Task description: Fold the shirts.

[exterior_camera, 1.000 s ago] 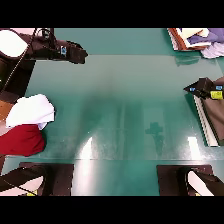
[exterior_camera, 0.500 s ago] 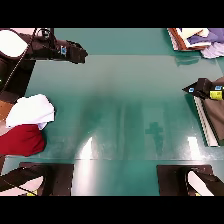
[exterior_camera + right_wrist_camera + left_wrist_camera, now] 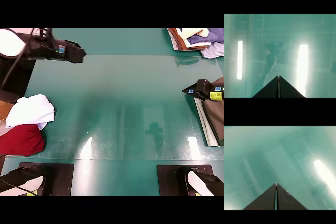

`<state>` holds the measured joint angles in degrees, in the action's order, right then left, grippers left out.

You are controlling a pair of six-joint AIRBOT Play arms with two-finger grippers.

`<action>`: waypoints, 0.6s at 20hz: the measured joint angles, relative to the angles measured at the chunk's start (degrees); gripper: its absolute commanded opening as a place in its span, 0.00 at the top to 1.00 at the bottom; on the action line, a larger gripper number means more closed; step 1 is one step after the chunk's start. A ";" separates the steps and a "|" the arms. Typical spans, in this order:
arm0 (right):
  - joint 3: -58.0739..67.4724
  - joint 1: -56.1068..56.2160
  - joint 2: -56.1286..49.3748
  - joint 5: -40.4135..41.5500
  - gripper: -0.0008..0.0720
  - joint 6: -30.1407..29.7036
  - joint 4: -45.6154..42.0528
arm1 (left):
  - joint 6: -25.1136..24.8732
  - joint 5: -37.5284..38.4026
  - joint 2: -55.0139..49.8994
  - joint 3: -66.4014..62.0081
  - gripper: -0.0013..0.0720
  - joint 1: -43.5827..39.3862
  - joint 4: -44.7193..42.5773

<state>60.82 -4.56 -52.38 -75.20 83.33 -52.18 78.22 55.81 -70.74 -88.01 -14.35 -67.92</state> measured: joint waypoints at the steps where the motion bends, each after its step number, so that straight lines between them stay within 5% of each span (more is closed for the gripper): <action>1: -0.02 0.00 0.00 -0.04 0.96 0.00 0.00 | 0.68 2.58 0.79 0.07 0.95 2.16 -1.55; 6: 0.00 0.00 0.00 -0.31 0.96 -0.02 0.00 | 2.25 13.92 5.14 5.18 0.95 16.74 -9.97; 7: -0.02 0.00 0.00 -0.35 0.96 -0.02 0.00 | 2.25 15.19 5.51 7.41 0.73 19.45 -11.08; 8: -0.02 0.00 0.00 -0.35 0.96 -0.02 0.00 | 2.16 15.80 5.84 9.92 0.28 21.88 -11.89; 9: -0.02 0.00 0.00 -0.37 0.96 -0.02 0.00 | 2.01 15.69 6.10 12.90 0.01 24.11 -12.66; 12: -0.02 0.00 0.00 -0.33 0.96 -0.02 0.00 | 1.55 11.10 6.47 22.23 0.00 28.61 -14.29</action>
<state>60.80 -4.56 -52.38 -75.53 83.31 -52.18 79.77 66.92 -64.27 -65.78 14.26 -82.21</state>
